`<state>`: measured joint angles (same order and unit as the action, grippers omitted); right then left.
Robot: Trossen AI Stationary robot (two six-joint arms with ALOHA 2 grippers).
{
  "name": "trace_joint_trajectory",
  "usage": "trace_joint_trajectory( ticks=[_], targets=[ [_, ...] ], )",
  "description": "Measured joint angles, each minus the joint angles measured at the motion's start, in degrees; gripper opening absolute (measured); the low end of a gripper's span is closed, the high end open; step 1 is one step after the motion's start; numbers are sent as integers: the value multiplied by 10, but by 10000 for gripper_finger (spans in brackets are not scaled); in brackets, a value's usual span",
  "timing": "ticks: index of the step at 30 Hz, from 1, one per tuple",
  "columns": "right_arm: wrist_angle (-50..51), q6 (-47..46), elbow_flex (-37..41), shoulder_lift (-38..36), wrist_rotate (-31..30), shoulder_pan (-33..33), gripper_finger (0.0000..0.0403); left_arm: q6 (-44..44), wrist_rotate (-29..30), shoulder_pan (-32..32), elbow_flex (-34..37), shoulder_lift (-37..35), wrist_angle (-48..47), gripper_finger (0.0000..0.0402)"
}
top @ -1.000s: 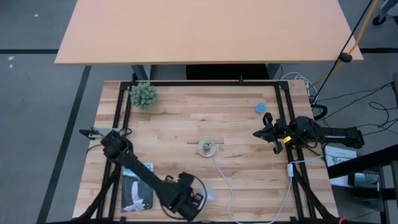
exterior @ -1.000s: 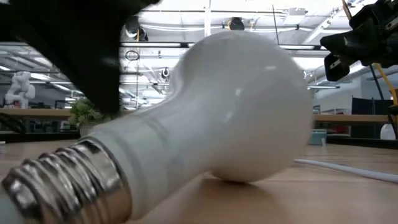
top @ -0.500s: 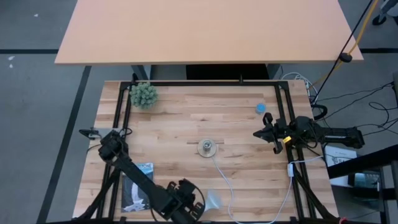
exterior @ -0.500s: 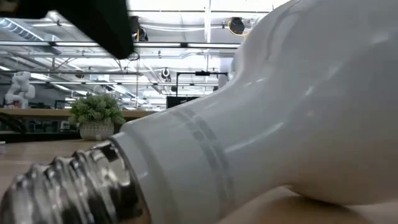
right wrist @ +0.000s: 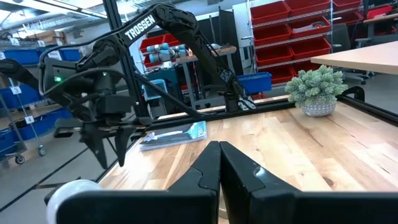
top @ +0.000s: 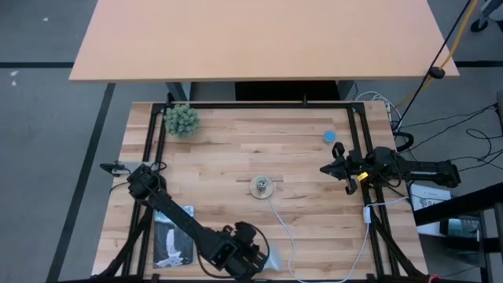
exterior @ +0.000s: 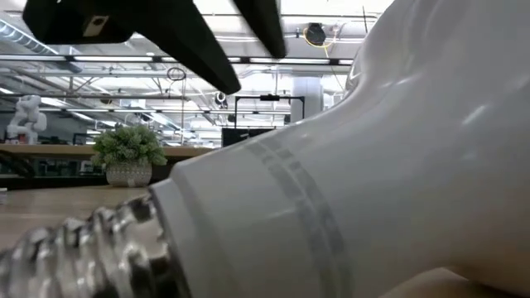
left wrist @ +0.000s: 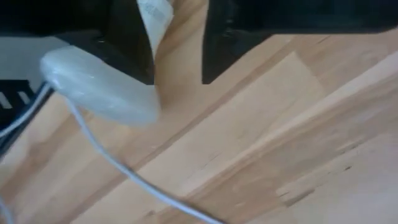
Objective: Screw lightbulb
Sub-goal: Insert the white lightbulb into the lamp
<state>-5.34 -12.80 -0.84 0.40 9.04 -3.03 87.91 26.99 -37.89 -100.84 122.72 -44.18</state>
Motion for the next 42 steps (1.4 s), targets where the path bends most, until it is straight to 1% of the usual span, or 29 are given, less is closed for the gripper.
trace_joint_trajectory(
  ticks=[3,6,10,14,18,25,32,34,38,40,42],
  targets=[
    [0,0,0,0,0,0,0,-17,-2,2,0,0,4,181],
    [0,0,0,0,0,0,0,-88,-61,3,0,0,39,193],
    [0,0,0,0,0,0,0,-174,-75,-9,0,0,114,191],
    [0,0,0,0,0,0,0,-195,-117,-15,0,1,122,182],
    [0,0,0,0,0,0,0,-216,-131,-16,0,19,137,172],
    [0,0,0,0,0,0,0,-240,-133,-12,0,52,142,167],
    [0,0,0,0,0,0,0,-251,-151,2,-2,70,147,167],
    [0,0,0,0,0,0,0,-251,-137,8,-2,70,134,167],
    [0,0,0,0,0,0,0,-251,-79,29,-1,71,106,167],
    [0,0,0,0,0,0,0,-244,-77,41,0,72,97,167],
    [0,0,0,0,0,0,0,-245,-89,52,0,72,93,167]
  ],
)
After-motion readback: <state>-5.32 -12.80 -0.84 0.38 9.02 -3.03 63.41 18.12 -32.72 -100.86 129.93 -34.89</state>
